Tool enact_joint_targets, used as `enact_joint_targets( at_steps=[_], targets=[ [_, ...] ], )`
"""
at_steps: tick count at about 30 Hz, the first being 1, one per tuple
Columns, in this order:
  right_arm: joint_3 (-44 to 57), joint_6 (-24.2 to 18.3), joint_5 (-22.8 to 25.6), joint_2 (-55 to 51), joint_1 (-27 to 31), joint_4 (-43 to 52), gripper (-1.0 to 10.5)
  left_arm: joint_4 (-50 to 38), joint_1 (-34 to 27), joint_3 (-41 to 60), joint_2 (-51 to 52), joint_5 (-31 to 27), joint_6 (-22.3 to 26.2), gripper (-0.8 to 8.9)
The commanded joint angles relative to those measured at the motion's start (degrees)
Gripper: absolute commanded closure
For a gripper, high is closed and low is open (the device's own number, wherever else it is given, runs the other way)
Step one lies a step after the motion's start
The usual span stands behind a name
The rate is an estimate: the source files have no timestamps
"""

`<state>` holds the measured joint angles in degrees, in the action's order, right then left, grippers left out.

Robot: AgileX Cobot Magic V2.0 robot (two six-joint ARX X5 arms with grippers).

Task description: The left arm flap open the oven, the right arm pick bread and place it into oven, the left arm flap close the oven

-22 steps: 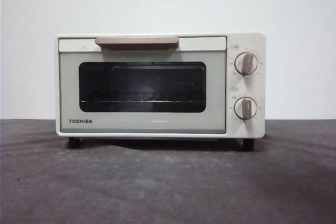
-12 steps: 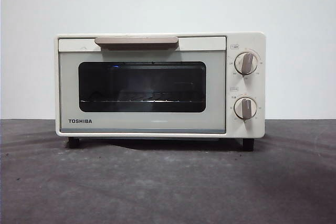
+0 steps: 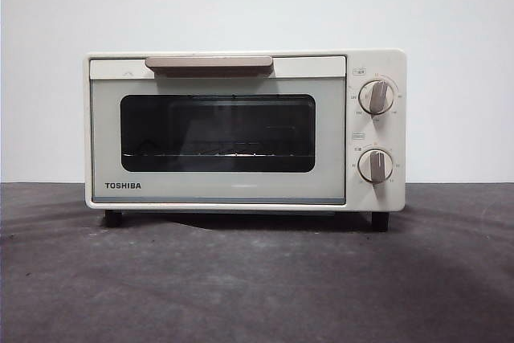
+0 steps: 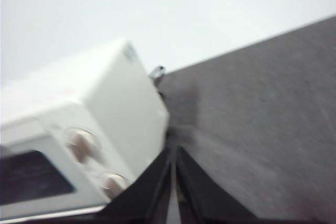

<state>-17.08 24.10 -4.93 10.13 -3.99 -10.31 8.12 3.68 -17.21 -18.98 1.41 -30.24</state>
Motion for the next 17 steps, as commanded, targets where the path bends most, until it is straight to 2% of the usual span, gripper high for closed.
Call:
enact_joint_targets(
  at_steps=[1,9,13,17],
  targets=[
    [-5.3,0.5,-2.5,3.9,-0.6,-2.2,9.3,2.4,0.7,-7.3,-5.1,4.1,0.3,7.96],
    [-21.4,-6.0,-11.9,16.9,-0.8,-16.3,9.3,14.8,2.9,-25.4,-17.4,15.8,8.7,7.97],
    [-29.1,-10.4,-18.5,22.9,-0.8,-24.1,9.3,18.8,4.9,-30.5,-21.8,25.7,14.2,7.97],
    [-34.3,-15.7,-22.9,27.0,-1.2,-29.0,9.3,26.7,8.1,-34.5,-25.0,27.4,21.0,7.97]
  ],
)
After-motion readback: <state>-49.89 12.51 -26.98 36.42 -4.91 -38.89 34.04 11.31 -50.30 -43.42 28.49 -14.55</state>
